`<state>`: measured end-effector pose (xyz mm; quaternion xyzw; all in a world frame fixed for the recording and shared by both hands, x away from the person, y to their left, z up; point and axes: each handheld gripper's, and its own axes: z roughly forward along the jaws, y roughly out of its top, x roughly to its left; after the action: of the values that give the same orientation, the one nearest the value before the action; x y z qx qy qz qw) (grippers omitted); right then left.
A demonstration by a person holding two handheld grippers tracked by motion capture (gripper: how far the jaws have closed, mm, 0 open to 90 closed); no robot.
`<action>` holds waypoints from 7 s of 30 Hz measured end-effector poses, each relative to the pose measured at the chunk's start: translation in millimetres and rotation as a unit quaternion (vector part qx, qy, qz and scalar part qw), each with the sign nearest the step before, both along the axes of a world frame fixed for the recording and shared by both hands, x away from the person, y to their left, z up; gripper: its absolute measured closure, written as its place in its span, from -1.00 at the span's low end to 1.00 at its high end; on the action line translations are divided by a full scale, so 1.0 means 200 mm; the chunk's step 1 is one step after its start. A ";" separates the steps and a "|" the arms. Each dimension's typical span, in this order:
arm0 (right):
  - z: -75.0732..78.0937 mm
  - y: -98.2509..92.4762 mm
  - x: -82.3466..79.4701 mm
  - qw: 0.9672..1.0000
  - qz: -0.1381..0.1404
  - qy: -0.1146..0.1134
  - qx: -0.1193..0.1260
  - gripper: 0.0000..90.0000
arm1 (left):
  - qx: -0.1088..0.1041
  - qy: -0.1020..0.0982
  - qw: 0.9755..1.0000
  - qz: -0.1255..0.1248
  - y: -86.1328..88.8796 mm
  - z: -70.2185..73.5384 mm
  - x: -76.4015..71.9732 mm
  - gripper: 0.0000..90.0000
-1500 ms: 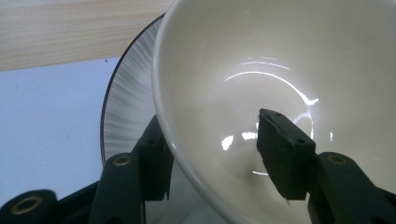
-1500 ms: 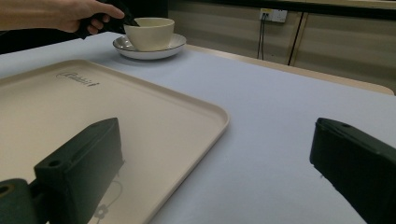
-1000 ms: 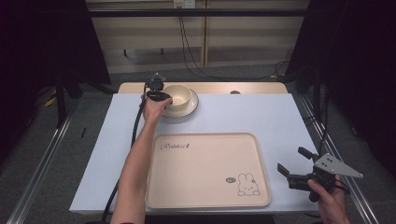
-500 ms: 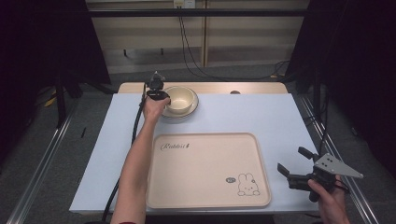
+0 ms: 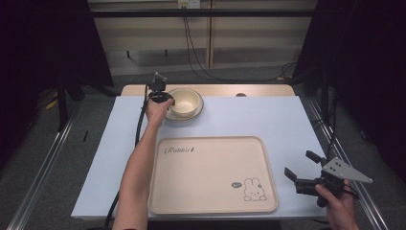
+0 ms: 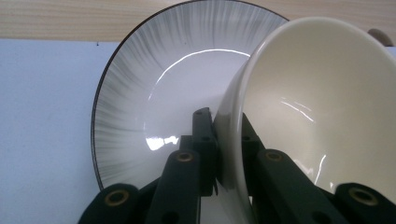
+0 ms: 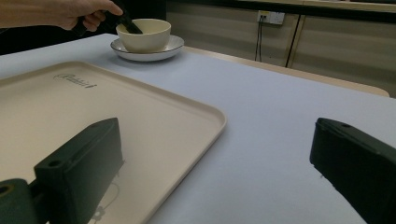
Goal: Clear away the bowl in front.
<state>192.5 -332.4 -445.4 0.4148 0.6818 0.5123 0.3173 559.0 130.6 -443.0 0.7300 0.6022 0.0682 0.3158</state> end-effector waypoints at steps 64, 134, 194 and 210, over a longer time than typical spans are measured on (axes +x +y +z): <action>0.01 -0.01 -0.01 1.000 0.006 -0.009 0.013 -0.99 | -0.054 -0.064 0.994 -0.069 0.03 0.26 -0.24 0.86; 0.01 -0.01 0.00 1.000 0.015 -0.022 0.014 -1.00 | -0.059 -0.036 0.963 -0.261 -0.69 0.21 -0.58 0.85; 0.01 0.00 0.00 1.000 0.025 -0.017 0.009 -1.00 | -0.034 -0.034 0.954 -0.295 -1.00 -0.06 -0.68 0.80; 0.01 0.00 0.00 1.000 0.026 -0.017 0.007 -1.00 | -0.025 -0.118 0.956 -0.268 -0.94 -0.03 -0.70 -0.48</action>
<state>192.0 -332.6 -444.0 0.3910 0.6830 0.5322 0.3122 419.0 -57.7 -448.7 0.8430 0.3447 0.0521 0.4097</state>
